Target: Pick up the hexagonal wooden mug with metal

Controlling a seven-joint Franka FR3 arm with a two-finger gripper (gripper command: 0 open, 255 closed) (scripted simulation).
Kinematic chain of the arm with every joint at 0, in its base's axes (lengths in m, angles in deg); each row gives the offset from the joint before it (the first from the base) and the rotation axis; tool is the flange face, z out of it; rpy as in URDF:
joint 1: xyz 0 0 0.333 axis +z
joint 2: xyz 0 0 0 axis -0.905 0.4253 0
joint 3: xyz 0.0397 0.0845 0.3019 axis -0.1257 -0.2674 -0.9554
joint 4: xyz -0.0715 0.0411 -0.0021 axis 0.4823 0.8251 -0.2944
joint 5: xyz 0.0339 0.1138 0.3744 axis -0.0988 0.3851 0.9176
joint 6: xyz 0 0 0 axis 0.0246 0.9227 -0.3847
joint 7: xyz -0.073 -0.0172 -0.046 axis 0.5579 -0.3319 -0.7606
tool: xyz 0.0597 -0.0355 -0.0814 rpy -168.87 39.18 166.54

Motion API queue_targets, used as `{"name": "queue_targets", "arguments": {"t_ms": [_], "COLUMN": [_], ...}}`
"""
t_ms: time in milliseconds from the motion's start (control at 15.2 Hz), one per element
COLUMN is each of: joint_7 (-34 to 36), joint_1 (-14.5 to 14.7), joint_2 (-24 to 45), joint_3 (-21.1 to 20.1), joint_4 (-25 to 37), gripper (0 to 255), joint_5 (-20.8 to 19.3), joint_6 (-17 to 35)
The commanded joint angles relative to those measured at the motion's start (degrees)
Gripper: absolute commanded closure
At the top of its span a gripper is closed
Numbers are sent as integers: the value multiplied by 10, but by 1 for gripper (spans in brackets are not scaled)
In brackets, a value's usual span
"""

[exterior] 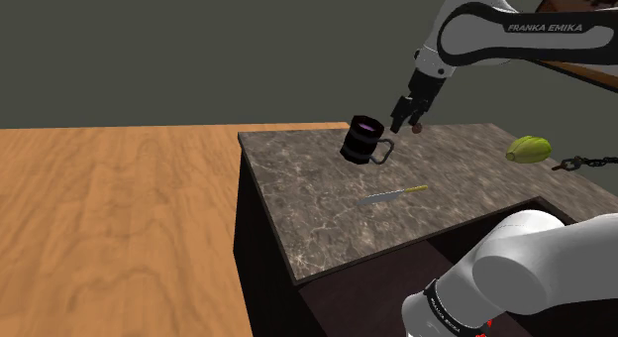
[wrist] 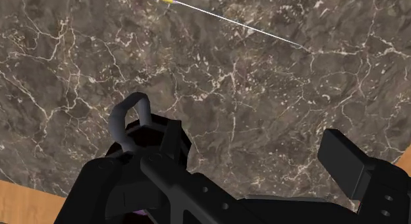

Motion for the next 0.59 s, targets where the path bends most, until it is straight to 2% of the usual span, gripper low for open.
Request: {"name": "queue_targets", "arguments": {"t_ms": [0, 264, 528], "joint_7": [-38, -112, -195], "joint_1": [-2, 3, 11], "joint_2": [30, 105, 193], "joint_3": [29, 82, 130], "joint_4": [5, 36, 81], "gripper": [0, 0, 0], "joint_5": [-3, 11, 48], "joint_6": [30, 81, 123]}}
